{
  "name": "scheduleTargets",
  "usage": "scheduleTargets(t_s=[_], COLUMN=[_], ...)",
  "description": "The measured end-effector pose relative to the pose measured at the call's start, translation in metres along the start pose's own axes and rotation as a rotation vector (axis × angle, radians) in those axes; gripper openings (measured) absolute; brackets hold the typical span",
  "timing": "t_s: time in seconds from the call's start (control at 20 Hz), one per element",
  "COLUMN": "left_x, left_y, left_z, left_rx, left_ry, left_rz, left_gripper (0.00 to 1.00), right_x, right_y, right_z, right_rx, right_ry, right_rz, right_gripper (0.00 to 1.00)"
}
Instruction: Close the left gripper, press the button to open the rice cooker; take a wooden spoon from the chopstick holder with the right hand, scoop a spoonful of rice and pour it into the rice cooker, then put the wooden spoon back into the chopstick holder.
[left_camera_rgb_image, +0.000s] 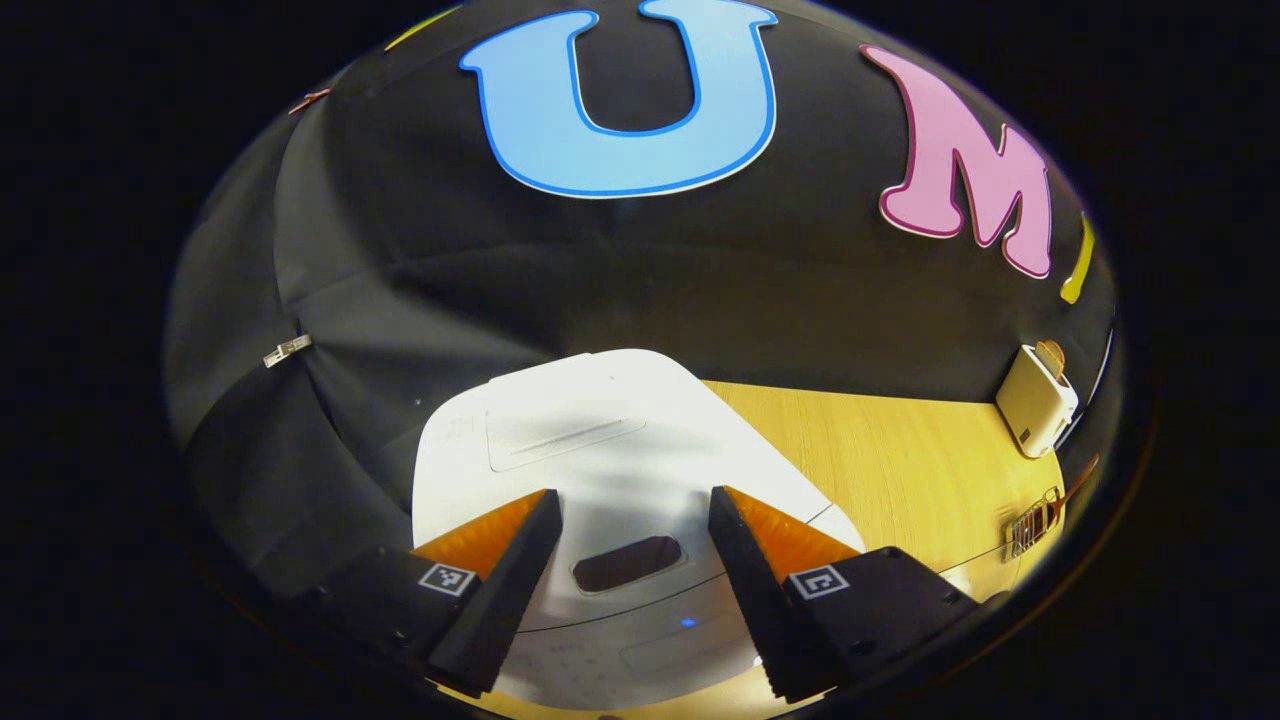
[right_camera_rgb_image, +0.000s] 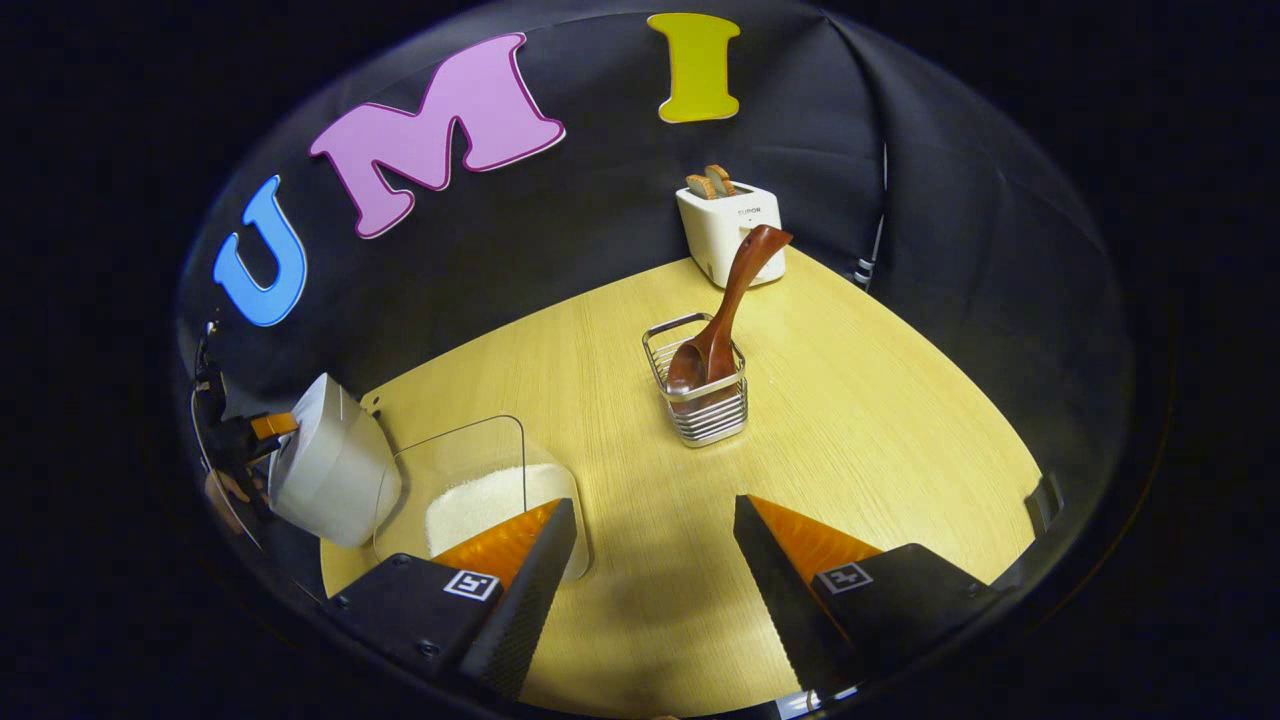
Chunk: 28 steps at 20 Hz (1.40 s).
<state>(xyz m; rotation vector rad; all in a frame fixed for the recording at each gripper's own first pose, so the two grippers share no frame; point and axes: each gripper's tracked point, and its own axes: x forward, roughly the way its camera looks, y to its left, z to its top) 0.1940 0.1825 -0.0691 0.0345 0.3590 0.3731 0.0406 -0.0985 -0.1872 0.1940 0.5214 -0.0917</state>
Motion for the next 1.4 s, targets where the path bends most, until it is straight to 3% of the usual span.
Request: scheduleTargets(t_s=[0.2, 0.3, 0.4, 0.6, 0.75, 0.9, 1.1, 1.25, 1.4], left_x=[-0.004, -0.013, -0.033, -0.104, -0.164, -0.217, -0.287, -0.329, -0.337], left_y=[0.001, 0.008, 0.004, -0.019, -0.032, -0.039, -0.012, 0.002, 0.013], left_z=[0.002, 0.006, 0.030, 0.085, 0.097, 0.083, 0.047, 0.011, -0.046], left_rx=[0.005, 0.015, 0.049, 0.080, 0.039, -0.006, -0.004, -0.045, -0.015], left_ry=[-0.014, -0.018, -0.113, -0.349, -0.449, -0.513, -0.553, -0.565, -0.491], left_rz=[0.003, 0.062, 0.085, 0.016, -0.058, -0.153, -0.211, -0.274, -0.267], left_gripper=[0.98, 0.99, 0.98, 0.97, 0.97, 0.98, 0.97, 0.98, 0.98], right_x=[0.005, 0.002, -0.002, -0.022, -0.052, -0.095, -0.155, -0.191, -0.209], right_y=[0.004, 0.005, 0.008, 0.017, 0.027, 0.046, 0.068, 0.080, 0.089], right_z=[0.014, 0.025, 0.037, 0.066, 0.090, 0.102, 0.093, 0.065, 0.036], right_rx=[-0.036, -0.077, -0.107, -0.147, -0.174, -0.183, -0.185, -0.185, -0.204], right_ry=[-0.017, -0.041, -0.075, -0.173, -0.276, -0.378, -0.480, -0.497, -0.477], right_rz=[0.056, 0.074, 0.095, 0.113, 0.084, 0.063, 0.034, 0.026, 0.025], right_gripper=[0.99, 0.99, 0.99, 0.99, 0.98, 0.98, 0.98, 0.98, 0.98])
